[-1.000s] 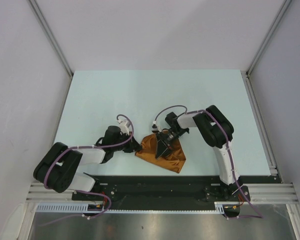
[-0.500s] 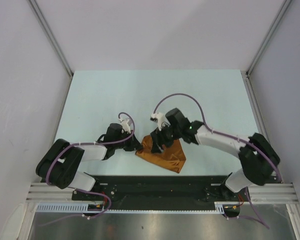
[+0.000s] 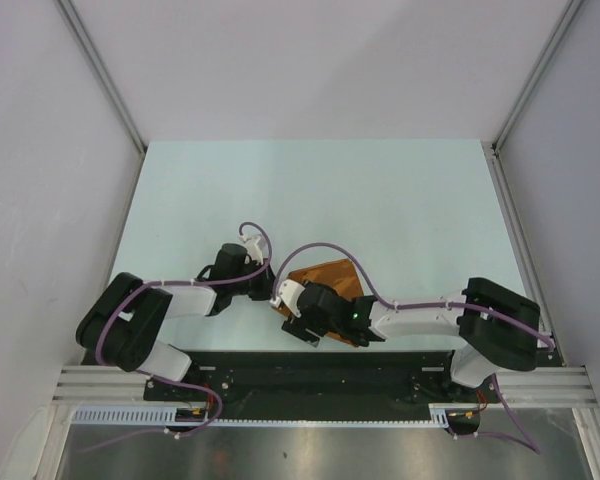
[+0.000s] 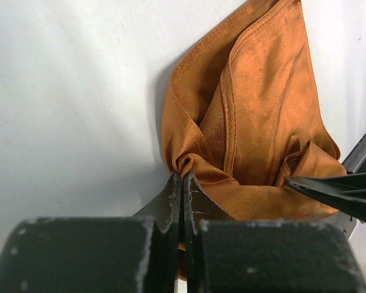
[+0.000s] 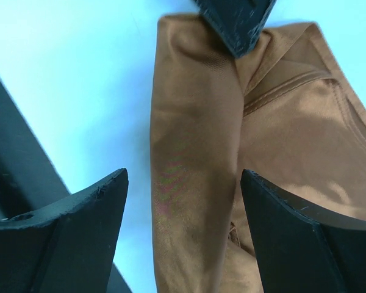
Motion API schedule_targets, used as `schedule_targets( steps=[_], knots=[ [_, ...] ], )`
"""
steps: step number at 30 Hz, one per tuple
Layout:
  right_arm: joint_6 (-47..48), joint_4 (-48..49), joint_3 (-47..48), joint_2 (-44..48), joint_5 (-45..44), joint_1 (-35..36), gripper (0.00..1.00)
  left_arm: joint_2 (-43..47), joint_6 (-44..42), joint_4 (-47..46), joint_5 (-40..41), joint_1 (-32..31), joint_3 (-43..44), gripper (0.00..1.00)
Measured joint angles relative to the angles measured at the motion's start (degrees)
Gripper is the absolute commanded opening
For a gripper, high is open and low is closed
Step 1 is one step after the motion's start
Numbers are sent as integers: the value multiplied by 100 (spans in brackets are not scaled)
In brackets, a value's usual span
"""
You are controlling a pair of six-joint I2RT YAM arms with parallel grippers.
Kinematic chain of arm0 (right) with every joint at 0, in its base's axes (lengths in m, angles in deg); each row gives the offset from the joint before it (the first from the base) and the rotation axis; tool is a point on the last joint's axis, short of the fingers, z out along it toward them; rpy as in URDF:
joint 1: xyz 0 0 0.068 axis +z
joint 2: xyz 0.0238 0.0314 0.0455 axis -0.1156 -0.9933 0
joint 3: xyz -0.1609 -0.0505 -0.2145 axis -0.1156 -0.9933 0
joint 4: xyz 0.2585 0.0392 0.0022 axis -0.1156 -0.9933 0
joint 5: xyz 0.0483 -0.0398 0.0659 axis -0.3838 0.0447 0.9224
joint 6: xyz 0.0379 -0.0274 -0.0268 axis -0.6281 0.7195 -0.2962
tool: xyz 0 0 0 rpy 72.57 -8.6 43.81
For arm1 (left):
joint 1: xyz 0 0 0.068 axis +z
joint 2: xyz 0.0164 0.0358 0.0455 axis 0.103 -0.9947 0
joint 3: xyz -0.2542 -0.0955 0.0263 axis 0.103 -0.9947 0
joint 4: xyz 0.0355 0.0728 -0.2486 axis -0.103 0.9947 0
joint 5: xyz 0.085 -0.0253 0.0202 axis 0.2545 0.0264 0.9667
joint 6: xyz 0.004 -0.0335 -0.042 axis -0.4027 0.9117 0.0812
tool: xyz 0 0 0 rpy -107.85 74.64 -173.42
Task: Fold the napkin, place the utensils inside, and roll it up
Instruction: Roll the napkin with the utensil
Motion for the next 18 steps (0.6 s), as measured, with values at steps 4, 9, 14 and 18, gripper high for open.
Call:
schedule_targets(
  steps=[4, 9, 14, 18],
  knots=[
    [146, -13, 44, -304, -313, 92, 79, -11, 2, 15, -11, 2, 17, 0],
    [175, -85, 236, -492, -481, 44, 64, -24, 2, 15, -26, 9, 26, 0],
    [96, -365, 433, -616, 83, -173, 40, -24, -2, 22, -37, 15, 31, 18],
    [9, -485, 459, -616, 925, -481, 29, 35, -28, 181, -15, 52, 92, 45]
  ],
)
